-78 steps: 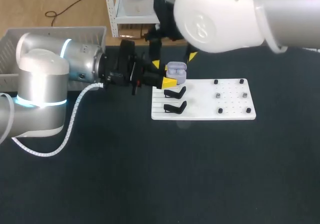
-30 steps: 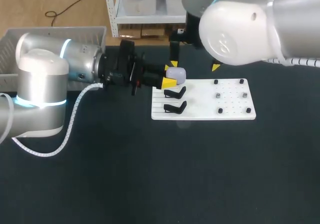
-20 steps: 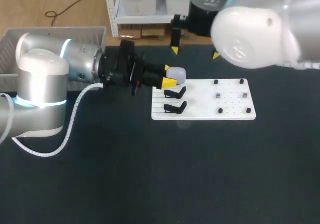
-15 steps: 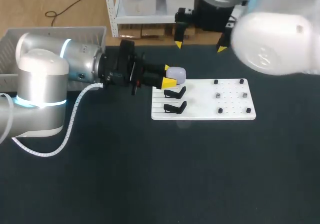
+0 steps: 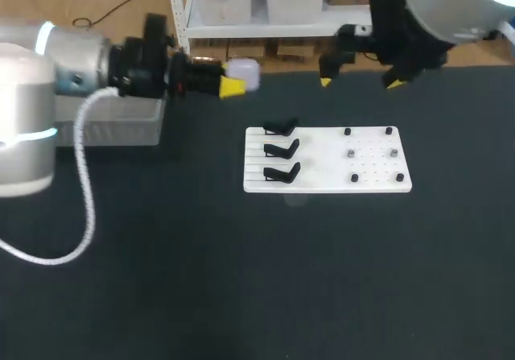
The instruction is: Pick up each earbud case from the left stands, insert the matching earbuds, close the lid, and place the case in the box.
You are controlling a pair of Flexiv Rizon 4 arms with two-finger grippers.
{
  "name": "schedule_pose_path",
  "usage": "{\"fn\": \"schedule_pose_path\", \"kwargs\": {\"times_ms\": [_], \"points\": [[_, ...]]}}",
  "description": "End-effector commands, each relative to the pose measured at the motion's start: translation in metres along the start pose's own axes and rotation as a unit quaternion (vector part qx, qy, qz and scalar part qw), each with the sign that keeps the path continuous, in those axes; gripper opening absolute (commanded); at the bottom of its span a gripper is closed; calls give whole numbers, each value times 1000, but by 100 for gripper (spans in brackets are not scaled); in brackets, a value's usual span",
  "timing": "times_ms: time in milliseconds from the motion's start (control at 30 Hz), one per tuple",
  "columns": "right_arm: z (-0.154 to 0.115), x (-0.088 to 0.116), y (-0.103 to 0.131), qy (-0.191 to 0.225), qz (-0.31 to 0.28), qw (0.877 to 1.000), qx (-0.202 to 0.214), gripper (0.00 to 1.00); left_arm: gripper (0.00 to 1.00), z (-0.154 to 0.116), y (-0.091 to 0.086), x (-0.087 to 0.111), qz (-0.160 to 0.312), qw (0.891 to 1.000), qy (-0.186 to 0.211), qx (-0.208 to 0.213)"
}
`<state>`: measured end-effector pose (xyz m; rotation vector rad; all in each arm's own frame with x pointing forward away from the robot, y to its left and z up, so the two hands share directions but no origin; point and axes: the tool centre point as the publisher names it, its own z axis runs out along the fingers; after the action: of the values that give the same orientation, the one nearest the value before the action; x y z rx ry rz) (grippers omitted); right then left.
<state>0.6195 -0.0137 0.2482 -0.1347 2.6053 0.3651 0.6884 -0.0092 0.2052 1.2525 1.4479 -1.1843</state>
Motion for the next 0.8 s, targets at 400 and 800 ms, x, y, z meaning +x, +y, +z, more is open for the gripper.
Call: {"fn": "schedule_pose_path", "kwargs": {"times_ms": [400, 800], "points": [[-1, 7, -5, -105, 0, 994, -11, 100, 0, -141, 68, 12, -49, 968, 114, -220], [-1, 7, -5, -105, 0, 994, -11, 100, 0, -223, 166, 71, -72, 912, 226, -335]]}}
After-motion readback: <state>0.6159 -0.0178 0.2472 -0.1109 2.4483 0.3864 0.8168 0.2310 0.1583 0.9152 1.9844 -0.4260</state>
